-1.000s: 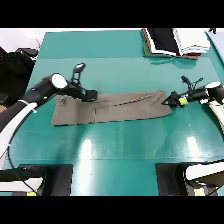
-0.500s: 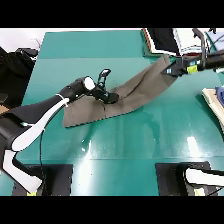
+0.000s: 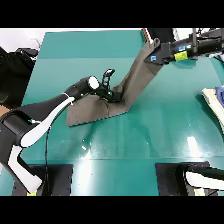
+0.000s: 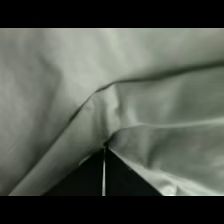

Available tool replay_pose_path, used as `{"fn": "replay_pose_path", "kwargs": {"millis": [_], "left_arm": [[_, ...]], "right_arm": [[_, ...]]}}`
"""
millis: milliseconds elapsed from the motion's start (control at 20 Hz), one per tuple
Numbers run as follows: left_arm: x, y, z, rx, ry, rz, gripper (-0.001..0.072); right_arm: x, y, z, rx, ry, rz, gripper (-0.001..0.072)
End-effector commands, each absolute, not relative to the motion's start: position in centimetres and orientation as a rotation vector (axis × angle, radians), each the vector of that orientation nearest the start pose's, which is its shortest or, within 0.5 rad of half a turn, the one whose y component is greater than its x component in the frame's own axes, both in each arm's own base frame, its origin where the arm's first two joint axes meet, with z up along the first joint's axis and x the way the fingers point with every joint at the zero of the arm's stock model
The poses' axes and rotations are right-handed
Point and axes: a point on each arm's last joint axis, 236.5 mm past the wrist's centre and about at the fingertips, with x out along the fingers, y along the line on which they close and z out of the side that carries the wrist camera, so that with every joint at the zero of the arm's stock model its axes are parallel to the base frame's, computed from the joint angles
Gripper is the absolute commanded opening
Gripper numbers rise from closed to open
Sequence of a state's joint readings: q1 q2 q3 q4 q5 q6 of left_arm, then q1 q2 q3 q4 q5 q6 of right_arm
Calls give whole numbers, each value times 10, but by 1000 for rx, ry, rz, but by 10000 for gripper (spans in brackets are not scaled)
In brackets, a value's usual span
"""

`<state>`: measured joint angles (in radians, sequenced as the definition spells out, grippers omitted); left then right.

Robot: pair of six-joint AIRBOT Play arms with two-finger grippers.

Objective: Fold the shirts.

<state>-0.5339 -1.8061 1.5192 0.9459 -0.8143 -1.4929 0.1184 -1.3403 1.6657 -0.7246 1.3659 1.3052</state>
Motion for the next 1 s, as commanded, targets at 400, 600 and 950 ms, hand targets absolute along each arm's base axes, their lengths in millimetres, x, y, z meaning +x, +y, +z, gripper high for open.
{"fn": "replay_pose_path", "kwargs": {"millis": [400, 600, 950], "left_arm": [[469, -96, 239, -204, 609, -303, 26], [439, -59, 292, -205, 498, -238, 26], [426, -97, 275, -163, 571, -326, 26]], "right_arm": [[348, 442, 215, 410, 781, 1219, 39], [327, 517, 167, 402, 754, 1271, 280], [382, 375, 104, 257, 919, 998, 267]]}}
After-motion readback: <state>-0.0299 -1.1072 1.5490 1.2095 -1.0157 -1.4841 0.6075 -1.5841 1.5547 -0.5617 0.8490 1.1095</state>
